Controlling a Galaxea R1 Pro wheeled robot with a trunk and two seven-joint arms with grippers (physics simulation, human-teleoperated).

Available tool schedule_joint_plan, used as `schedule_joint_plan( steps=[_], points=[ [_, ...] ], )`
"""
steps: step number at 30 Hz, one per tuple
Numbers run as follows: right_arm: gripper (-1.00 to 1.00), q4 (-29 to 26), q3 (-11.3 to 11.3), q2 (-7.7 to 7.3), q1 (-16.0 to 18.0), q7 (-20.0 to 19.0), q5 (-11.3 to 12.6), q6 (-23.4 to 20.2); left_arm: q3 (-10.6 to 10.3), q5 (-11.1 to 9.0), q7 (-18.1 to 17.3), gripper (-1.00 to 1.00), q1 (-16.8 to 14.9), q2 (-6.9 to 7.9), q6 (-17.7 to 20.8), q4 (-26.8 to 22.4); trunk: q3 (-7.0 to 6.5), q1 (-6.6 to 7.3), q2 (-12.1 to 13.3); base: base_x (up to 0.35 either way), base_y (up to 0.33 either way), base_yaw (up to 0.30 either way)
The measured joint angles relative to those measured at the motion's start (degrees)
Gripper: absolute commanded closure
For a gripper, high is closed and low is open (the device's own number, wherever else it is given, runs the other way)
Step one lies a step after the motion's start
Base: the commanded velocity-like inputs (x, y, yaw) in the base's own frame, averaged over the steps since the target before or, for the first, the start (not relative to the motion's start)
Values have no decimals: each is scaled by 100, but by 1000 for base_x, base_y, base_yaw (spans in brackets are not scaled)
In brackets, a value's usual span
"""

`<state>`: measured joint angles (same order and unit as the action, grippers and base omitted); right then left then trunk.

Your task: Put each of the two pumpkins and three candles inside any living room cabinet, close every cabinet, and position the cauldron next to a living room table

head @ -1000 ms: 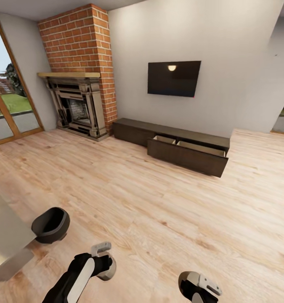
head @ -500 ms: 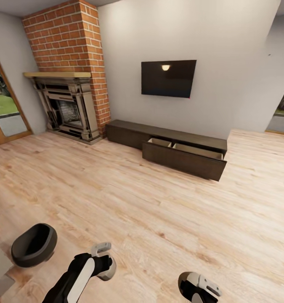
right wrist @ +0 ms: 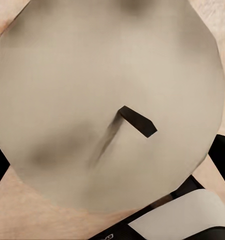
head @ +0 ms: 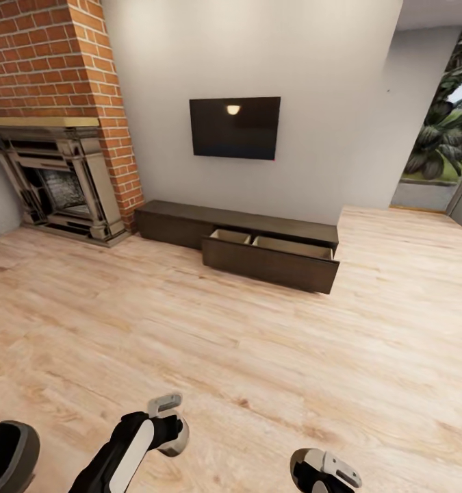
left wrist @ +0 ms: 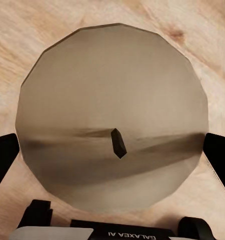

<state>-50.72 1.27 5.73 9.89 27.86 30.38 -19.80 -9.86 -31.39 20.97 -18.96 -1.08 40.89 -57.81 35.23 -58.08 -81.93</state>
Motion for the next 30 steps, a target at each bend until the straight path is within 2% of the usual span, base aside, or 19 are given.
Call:
schedule_joint_plan(
  steps=[23, 30],
  points=[
    [100, 23, 0, 0, 0, -6, -5, 8, 0, -1, 0, 100, 0, 0, -3, 0, 0, 0, 0, 350, 0, -282],
    [100, 28, 0, 1, 1, -8, -4, 9, 1, -4, 0, 100, 1, 0, -4, 6, 0, 0, 0, 350, 0, -144]
  ],
)
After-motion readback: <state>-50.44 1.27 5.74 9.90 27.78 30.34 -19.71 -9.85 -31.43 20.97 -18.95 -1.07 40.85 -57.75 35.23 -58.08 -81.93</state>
